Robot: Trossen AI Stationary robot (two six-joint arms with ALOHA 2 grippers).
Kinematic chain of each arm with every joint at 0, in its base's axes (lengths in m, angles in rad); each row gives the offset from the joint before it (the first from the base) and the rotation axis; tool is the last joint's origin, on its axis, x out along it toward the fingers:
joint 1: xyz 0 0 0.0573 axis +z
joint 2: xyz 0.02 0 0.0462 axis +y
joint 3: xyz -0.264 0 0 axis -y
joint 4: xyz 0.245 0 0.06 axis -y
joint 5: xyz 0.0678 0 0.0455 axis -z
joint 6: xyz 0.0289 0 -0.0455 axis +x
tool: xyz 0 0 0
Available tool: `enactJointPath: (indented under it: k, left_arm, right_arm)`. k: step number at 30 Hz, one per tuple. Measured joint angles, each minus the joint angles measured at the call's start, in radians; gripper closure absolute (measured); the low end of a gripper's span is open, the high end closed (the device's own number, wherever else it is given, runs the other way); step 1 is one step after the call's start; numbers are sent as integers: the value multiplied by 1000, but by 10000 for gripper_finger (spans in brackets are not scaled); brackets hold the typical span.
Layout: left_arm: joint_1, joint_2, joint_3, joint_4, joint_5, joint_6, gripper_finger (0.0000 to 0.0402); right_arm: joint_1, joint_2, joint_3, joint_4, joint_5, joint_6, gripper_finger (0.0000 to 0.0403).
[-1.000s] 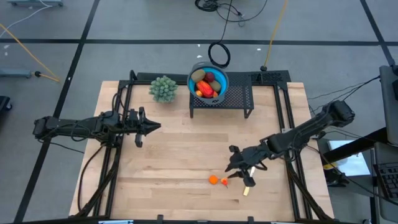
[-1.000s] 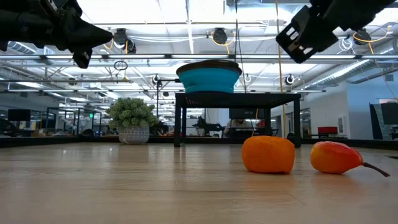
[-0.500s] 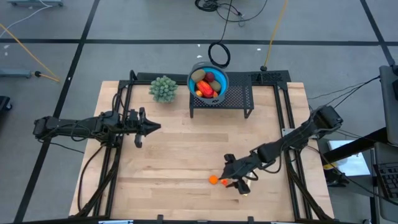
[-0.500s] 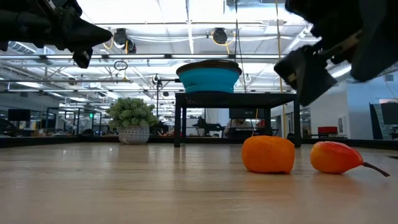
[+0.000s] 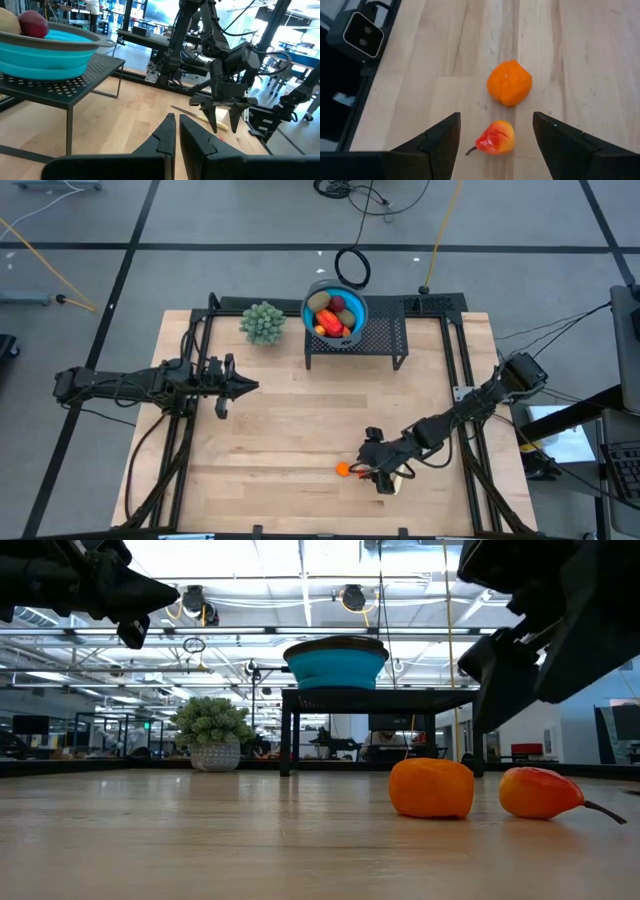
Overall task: Pick & Place Fruit
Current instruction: Put the peach into the blue strainer on the shelf
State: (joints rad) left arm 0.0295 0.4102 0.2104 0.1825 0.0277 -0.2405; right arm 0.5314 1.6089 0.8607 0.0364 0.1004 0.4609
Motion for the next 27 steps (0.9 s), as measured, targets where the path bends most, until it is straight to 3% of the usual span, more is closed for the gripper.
enactJointPath:
  k: [8,27]
  left_arm:
    - [0,0,0,-3,1,3,380]
    - [0,0,0,-7,1,29,380]
  right_arm:
    - [34,34,13,1,131,32,163]
    - [85,217,84,-15,152,142,163]
